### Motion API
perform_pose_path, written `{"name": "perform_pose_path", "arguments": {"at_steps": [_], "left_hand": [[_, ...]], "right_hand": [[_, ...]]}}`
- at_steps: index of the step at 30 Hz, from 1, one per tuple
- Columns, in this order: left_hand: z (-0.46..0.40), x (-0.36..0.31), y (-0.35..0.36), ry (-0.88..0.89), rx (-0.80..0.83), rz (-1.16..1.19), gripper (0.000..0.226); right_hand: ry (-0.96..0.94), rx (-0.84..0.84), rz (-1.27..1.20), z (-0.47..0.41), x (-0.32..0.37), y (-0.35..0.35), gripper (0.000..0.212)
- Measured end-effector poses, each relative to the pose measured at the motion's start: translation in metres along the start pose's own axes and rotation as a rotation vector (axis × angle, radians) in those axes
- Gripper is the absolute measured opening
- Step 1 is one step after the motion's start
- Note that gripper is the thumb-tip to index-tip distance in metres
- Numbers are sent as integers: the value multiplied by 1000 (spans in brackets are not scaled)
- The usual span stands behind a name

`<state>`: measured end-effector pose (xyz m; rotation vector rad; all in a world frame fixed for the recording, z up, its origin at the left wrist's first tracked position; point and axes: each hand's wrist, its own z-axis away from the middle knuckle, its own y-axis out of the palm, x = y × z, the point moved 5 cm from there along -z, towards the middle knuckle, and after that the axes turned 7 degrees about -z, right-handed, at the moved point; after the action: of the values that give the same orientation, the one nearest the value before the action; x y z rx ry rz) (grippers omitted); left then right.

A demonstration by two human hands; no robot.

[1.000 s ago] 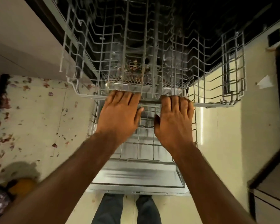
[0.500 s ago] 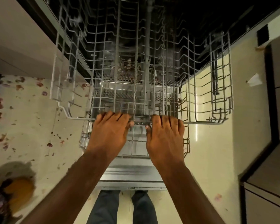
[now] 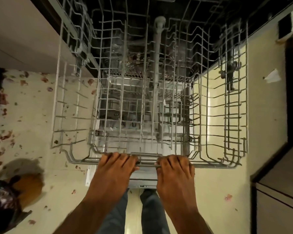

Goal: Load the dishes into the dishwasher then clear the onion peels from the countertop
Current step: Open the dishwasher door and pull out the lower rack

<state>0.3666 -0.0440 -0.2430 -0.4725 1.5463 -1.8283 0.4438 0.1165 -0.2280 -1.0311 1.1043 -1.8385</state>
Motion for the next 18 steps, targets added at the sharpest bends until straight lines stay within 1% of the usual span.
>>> {"name": "perform_pose_path", "arguments": {"at_steps": [4, 7, 9, 11, 14, 15, 17, 18], "left_hand": [[11, -12, 7, -42, 13, 61, 59], [13, -15, 11, -85, 91, 65, 54], [21, -16, 17, -131, 178, 74, 48], [28, -16, 14, -156, 245, 88, 43], [35, -19, 4, -161, 457, 61, 52], [36, -21, -4, -169, 501, 53, 54], [35, -27, -18, -189, 517, 63, 55], [36, -30, -21, -200, 519, 80, 55]], "right_hand": [[28, 66, 8, 11, -3, 3, 49], [21, 148, 27, 16, -3, 9, 59], [26, 230, 19, 21, 1, 13, 61], [24, 274, -6, 26, 5, 14, 61], [-10, 339, -28, 33, 11, 10, 61], [-22, 396, -23, 34, 13, 7, 61], [-11, 492, -16, 36, 14, -3, 66], [-2, 514, -20, 37, 14, -6, 67]]}}
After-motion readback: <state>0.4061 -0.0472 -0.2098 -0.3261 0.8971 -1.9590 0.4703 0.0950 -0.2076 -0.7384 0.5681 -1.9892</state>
